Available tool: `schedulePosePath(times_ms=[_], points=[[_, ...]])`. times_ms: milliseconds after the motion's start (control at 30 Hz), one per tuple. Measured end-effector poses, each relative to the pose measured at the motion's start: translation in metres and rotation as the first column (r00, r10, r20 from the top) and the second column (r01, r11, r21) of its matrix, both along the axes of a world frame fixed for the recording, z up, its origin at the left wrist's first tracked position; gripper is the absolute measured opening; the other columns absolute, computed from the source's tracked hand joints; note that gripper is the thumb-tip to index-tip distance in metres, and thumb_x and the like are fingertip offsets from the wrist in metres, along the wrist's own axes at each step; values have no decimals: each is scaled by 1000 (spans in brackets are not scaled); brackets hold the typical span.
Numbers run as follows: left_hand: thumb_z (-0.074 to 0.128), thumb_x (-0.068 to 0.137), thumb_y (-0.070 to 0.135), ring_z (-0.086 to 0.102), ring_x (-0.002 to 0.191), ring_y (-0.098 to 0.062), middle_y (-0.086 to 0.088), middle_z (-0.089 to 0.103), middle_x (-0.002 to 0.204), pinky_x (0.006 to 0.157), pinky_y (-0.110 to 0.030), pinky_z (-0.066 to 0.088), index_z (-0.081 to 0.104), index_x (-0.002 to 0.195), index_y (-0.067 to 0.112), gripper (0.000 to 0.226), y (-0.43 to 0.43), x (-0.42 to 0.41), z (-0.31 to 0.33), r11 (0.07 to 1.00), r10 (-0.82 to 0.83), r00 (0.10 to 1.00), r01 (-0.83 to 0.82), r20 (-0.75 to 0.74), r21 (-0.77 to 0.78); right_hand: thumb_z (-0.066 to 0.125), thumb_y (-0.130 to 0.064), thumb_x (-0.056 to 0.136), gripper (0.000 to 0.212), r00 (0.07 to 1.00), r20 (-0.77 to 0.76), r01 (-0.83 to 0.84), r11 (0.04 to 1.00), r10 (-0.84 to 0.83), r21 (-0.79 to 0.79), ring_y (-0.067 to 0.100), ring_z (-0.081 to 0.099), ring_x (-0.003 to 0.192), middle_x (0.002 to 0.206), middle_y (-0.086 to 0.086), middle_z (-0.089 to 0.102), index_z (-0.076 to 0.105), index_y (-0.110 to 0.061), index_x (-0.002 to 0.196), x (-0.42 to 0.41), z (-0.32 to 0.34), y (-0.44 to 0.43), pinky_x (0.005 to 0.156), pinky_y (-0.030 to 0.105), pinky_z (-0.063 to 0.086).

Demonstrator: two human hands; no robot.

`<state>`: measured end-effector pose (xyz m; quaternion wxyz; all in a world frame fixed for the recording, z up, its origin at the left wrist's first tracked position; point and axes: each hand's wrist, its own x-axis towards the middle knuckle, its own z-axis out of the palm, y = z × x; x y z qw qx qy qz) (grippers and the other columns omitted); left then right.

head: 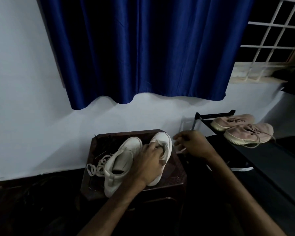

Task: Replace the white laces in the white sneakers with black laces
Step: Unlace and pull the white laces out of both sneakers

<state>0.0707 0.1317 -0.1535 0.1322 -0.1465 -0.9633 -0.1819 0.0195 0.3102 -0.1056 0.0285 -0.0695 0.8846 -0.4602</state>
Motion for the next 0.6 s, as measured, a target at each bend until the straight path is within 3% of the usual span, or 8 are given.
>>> schedulePosePath(times_ms=[100,167,233,367,433,500,600], points=[[72,81,22,54,97,-19,0,58,101,88,-38,43,61,85,11,15,-18,1,3,970,-161,983,142,86,195,57,-3,95,17,989,-29,-141,984,144,106,17,69,73,90,8,73,72,-9,98,-3,-1,-1,63,26,58],[77,79,22,56,97,-10,3,60,102,87,-23,44,65,85,10,18,-27,8,5,951,-203,969,160,143,265,59,-3,93,17,977,-46,-202,969,210,139,14,69,75,90,6,73,73,-8,102,-2,-10,0,66,25,59],[78,80,24,56,100,0,9,62,108,83,-7,39,70,83,13,14,-30,15,7,935,-199,969,143,145,324,64,-4,90,17,964,-84,-237,957,253,165,1,66,68,87,-1,73,75,-11,102,0,-21,2,71,24,57],[69,88,28,56,102,5,15,59,111,89,-14,40,71,78,17,14,-32,14,19,900,-144,980,72,138,429,67,-4,89,20,958,-113,-246,956,265,157,-11,62,64,93,-8,73,75,-14,104,2,-32,5,67,5,46],[62,92,31,58,99,2,13,58,110,90,-18,42,71,81,15,22,-31,8,32,855,-147,970,27,192,518,66,-2,88,22,953,-116,-263,953,281,148,-10,63,66,97,-7,73,75,-14,105,1,-34,8,67,3,44],[56,94,34,60,91,0,7,61,97,86,-22,44,72,91,8,30,-29,1,49,739,-156,959,-44,235,672,65,1,88,23,949,-114,-277,951,293,136,-8,64,66,98,-6,74,75,-12,104,1,-36,11,66,3,44],[49,96,39,61,82,-1,4,66,88,82,-24,47,71,98,4,41,-29,-15,76,662,-82,970,-118,228,740,64,0,89,22,948,-130,-274,953,290,128,-6,64,64,93,-9,72,76,-12,103,2,-39,13,63,3,42]])
